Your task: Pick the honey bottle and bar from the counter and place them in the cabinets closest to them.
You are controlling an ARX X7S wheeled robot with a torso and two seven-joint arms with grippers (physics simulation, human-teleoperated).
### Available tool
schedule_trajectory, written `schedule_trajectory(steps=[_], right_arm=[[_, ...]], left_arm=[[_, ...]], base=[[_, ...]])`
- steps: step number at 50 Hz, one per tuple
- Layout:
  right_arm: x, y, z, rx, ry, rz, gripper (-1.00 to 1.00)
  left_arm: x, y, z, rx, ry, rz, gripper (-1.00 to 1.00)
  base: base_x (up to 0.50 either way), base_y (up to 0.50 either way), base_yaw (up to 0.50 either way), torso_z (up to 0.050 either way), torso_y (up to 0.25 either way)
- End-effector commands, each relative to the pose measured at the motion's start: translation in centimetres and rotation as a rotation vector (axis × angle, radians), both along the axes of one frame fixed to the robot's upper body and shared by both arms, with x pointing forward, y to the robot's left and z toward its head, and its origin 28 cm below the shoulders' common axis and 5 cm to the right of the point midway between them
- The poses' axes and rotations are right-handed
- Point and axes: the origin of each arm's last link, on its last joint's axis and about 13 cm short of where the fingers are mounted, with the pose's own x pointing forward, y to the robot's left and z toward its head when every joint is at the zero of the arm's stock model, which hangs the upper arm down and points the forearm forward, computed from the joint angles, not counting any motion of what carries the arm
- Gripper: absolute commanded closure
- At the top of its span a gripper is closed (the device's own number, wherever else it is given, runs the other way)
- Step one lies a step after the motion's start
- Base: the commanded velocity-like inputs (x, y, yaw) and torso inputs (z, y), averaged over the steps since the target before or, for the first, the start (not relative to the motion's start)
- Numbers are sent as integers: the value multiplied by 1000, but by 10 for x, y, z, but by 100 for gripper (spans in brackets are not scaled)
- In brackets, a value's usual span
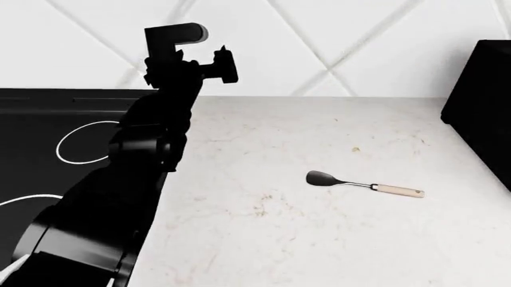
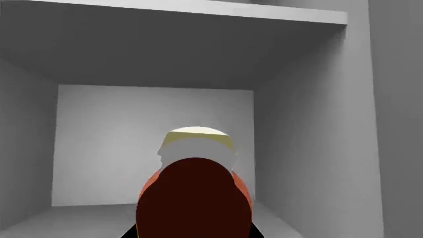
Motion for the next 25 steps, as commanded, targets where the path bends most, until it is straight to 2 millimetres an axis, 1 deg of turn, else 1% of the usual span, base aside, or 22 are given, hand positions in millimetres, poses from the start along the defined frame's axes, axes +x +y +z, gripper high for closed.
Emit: schedule_trajectory(steps=[1,9,20,25], right_arm=[[48,2,6,-23,318,36,100],[83,-1,-5,-24,521,66,100],[106,-8,-16,15,585,68,100],[116,-11,-24,30,607,59,100]], left_arm=[[0,0,0,4,3,-1,-100],[0,0,0,2,2,-7,-100],[0,-1,-1,15,-1,-5,-100],[0,-1,-1,18,-2,-7,-100]], base=[[0,0,0,0,0],[0,0,0,0,0],[0,0,0,0,0],[2,0,0,0,0]])
